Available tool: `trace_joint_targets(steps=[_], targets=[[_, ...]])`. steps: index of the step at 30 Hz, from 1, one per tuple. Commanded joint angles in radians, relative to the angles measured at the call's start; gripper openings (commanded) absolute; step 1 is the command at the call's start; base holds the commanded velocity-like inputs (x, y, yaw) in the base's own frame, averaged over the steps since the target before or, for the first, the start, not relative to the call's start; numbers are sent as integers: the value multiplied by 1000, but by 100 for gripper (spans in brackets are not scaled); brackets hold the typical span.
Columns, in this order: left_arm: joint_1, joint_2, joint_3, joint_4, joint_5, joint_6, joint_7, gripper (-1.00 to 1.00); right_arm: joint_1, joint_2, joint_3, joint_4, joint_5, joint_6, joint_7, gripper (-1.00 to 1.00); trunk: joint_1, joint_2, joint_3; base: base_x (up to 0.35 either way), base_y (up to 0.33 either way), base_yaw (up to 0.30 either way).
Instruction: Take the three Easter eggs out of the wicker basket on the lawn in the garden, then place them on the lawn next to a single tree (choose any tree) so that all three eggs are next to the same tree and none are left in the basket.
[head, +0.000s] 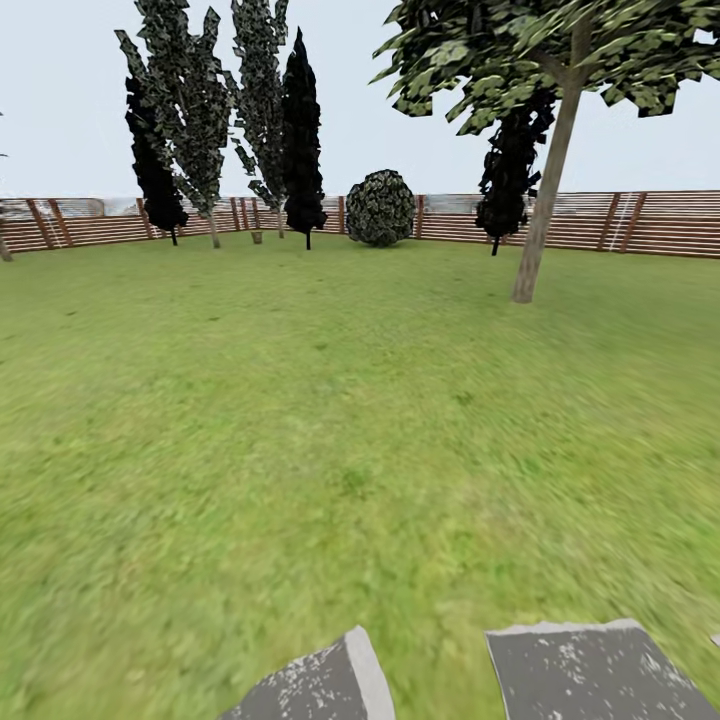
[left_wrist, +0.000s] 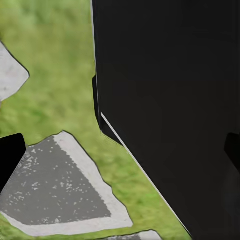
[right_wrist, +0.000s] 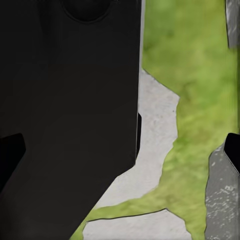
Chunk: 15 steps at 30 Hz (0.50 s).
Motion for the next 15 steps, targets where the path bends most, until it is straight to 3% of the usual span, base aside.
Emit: trace_joint_targets(steps=[1, 15], targets=[[1, 0, 0, -2, 0, 0, 0, 100, -2, 0, 1, 2, 1, -1, 0, 100, 1, 0, -1, 330, 0, 0], [1, 0, 0, -3, 0, 0, 0, 100, -1, -1, 1, 2, 0, -1, 0, 100, 1, 0, -1, 330, 0, 0]])
